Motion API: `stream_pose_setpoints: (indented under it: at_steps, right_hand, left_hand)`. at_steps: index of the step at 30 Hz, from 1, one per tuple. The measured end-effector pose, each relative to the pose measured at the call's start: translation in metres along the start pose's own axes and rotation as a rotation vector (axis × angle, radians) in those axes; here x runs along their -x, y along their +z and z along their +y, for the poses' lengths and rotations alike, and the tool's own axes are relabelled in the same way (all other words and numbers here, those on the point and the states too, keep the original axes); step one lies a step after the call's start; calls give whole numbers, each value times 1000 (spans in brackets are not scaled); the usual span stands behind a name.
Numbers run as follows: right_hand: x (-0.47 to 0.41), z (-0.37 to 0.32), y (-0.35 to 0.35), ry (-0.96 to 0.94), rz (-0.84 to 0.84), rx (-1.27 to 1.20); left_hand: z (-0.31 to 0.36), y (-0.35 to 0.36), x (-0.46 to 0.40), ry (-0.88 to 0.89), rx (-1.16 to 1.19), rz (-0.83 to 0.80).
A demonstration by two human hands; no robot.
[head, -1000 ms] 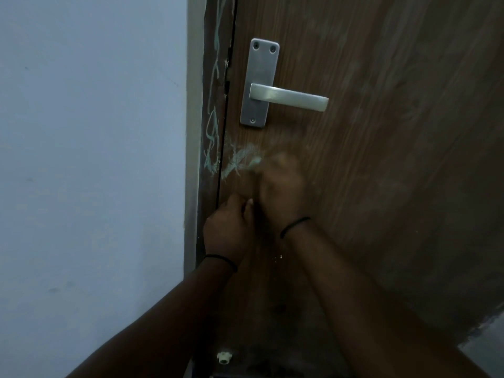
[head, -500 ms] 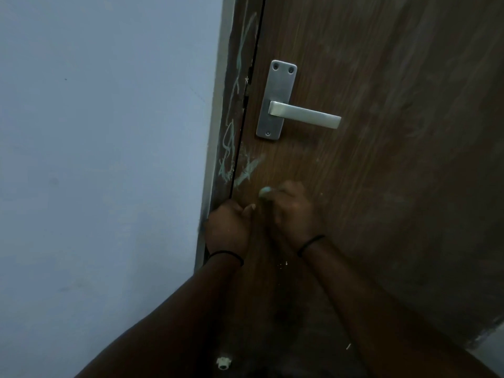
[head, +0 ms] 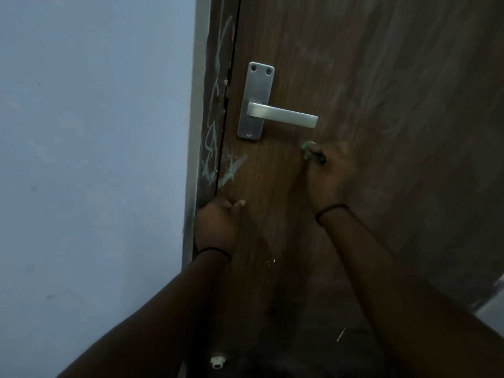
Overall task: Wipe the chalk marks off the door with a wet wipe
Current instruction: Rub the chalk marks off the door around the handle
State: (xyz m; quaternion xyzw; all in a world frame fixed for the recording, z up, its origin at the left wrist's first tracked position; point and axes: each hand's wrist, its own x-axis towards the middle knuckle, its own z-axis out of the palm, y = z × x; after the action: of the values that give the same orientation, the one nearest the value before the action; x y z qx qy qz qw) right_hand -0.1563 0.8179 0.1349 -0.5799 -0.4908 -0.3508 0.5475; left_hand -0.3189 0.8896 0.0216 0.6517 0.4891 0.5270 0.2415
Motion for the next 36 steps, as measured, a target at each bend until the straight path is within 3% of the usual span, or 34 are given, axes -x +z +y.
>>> stream_pose_setpoints:
  at_steps: [1, 5, 7, 10, 11, 15, 17, 21, 23, 26, 30, 31, 34, 36]
  right_hand:
    - [3, -6, 5, -34, -16, 3]
    - [61, -12, 7, -193, -361, -6]
    - [46, 1, -3, -148, -291, -14]
    - [-8, 3, -5, -18, 3, 9]
    - [-12, -3, 0, -48, -15, 6]
    - [50, -38, 27, -381, -509, 71]
    - [55, -50, 36, -373, -608, 18]
    - [26, -71, 57, -250, -280, -116]
    - [45, -73, 64, -325, -338, -48]
    - [75, -63, 57, -465, -563, -6]
    - [35, -67, 70, -340, -235, -36]
    - [33, -73, 77, -351, -223, -18]
    - [70, -84, 87, -530, -586, 54]
    - [77, -80, 83, -537, -695, 44]
  left_hand:
    - [5, 2, 1, 1, 14, -7]
    - [17, 8, 7, -7, 79, -19]
    - [17, 5, 8, -27, 86, -7]
    - [11, 0, 11, -54, 54, -9]
    - [9, 0, 12, -67, 53, -16]
    - [3, 5, 14, -108, 75, -27]
    - [-1, 5, 14, -103, 47, -25]
    - [-16, 2, 20, -183, 84, -39]
    - [-22, 4, 24, -198, 87, -51]
    - [-28, 6, 28, -172, 94, -44]
    - [-28, 7, 27, -182, 141, -49]
    - [-27, 7, 26, -174, 119, -52]
    - [-26, 5, 26, -103, 54, -53]
    - [-27, 2, 25, -131, 77, -38]
